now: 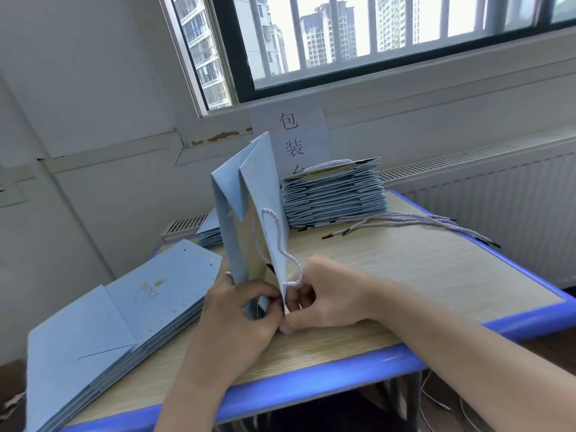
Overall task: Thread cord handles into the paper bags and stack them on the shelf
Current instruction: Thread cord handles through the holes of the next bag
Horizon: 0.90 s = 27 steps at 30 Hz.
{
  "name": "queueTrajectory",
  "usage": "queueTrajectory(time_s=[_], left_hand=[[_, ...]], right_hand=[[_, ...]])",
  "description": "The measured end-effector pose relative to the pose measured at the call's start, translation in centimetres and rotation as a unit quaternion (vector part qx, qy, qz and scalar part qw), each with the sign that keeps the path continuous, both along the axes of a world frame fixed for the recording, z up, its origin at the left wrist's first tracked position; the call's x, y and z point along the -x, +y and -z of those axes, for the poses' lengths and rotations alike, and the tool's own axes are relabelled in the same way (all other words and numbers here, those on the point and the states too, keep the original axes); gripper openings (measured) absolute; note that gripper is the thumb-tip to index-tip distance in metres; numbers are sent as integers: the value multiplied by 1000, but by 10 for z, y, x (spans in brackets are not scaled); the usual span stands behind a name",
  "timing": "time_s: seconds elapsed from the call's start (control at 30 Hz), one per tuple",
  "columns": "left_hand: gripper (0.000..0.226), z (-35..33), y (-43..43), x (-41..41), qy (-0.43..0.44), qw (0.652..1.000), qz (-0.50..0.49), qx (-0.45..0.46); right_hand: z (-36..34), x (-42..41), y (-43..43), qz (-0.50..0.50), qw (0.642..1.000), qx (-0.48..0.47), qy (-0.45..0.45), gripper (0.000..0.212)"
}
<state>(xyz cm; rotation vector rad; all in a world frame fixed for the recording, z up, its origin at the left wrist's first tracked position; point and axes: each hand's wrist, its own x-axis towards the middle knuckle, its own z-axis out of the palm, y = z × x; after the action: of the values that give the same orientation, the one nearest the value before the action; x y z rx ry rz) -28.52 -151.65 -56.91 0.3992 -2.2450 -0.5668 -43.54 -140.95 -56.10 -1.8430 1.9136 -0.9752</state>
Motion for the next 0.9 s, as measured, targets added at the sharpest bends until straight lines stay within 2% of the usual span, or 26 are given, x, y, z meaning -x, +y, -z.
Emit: queueTrajectory(time_s=[0.1, 0.17, 0.27, 0.4, 0.57, 0.77, 0.83, 0.9], left_hand=[[42, 2, -2, -1, -17, 999, -12, 48], [29, 2, 0, -2, -6, 998, -9, 66], [15, -2, 4, -3, 38, 996, -10, 84], [23, -6, 7, -3, 127, 984, -54, 116], [31, -15, 9, 3, 194, 968, -116, 107], [17, -29, 4, 11, 221, 968, -83, 79], [17, -30, 6, 14, 217, 969, -84, 82], [15, -25, 6, 17, 203, 973, -80, 76]], right_hand=[[0, -1, 0, 2, 1000, -5, 4, 21], [-1, -2, 0, 0, 1000, -1, 7, 23], [-2, -4, 1, -2, 1000, 8, 14, 23], [1, -4, 2, 3, 999, 11, 30, 21], [0, -4, 3, 3, 1000, -9, 30, 20], [-1, -5, 3, 13, 999, -19, 49, 19], [-2, -5, 3, 12, 998, -5, 69, 24], [-1, -6, 2, 25, 993, 35, 111, 40]])
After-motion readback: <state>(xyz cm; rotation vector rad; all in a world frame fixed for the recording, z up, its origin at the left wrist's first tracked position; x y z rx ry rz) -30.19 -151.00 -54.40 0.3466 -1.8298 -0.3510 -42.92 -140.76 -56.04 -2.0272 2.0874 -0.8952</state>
